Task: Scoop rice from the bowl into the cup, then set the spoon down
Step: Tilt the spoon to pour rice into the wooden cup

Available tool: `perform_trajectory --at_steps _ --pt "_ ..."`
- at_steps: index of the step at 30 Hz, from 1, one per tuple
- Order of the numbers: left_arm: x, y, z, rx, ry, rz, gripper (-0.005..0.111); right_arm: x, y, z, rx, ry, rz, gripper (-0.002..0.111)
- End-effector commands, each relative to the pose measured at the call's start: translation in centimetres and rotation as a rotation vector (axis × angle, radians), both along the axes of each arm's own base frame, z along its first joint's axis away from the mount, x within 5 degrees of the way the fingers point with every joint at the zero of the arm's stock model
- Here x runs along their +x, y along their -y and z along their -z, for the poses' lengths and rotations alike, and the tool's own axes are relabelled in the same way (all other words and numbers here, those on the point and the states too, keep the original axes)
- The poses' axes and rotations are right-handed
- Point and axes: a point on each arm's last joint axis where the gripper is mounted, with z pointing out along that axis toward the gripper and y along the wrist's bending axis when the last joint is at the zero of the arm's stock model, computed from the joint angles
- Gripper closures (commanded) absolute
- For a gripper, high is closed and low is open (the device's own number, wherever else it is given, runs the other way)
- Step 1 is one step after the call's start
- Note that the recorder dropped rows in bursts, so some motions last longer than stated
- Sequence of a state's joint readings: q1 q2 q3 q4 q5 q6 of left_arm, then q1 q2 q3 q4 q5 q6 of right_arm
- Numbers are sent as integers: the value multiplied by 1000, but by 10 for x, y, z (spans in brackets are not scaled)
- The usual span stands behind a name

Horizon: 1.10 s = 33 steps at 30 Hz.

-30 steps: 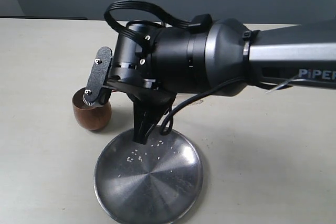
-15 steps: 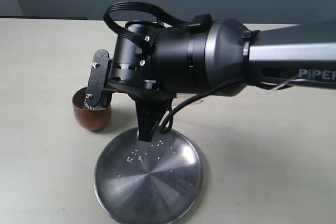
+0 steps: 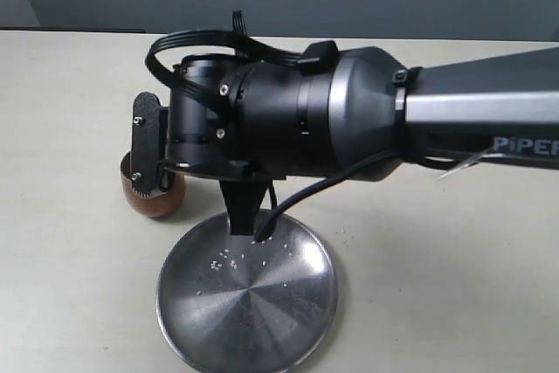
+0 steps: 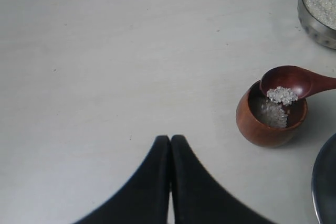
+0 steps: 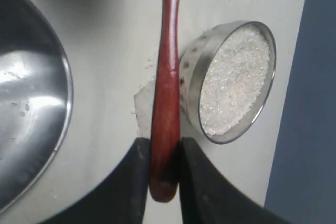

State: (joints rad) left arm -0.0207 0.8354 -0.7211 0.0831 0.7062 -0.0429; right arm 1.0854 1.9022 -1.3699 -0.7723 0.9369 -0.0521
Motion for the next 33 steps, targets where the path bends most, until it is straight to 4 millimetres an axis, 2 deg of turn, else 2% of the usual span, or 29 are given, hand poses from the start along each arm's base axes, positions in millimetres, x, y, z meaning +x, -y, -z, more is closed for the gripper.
perform_trajectory --at_steps 1,33 --pt "1 0 -2 1 8 1 106 2 0 -3 -23 38 -20 109" --pt "1 0 -2 1 8 1 106 -2 -4 -4 -130 111 -94 109"
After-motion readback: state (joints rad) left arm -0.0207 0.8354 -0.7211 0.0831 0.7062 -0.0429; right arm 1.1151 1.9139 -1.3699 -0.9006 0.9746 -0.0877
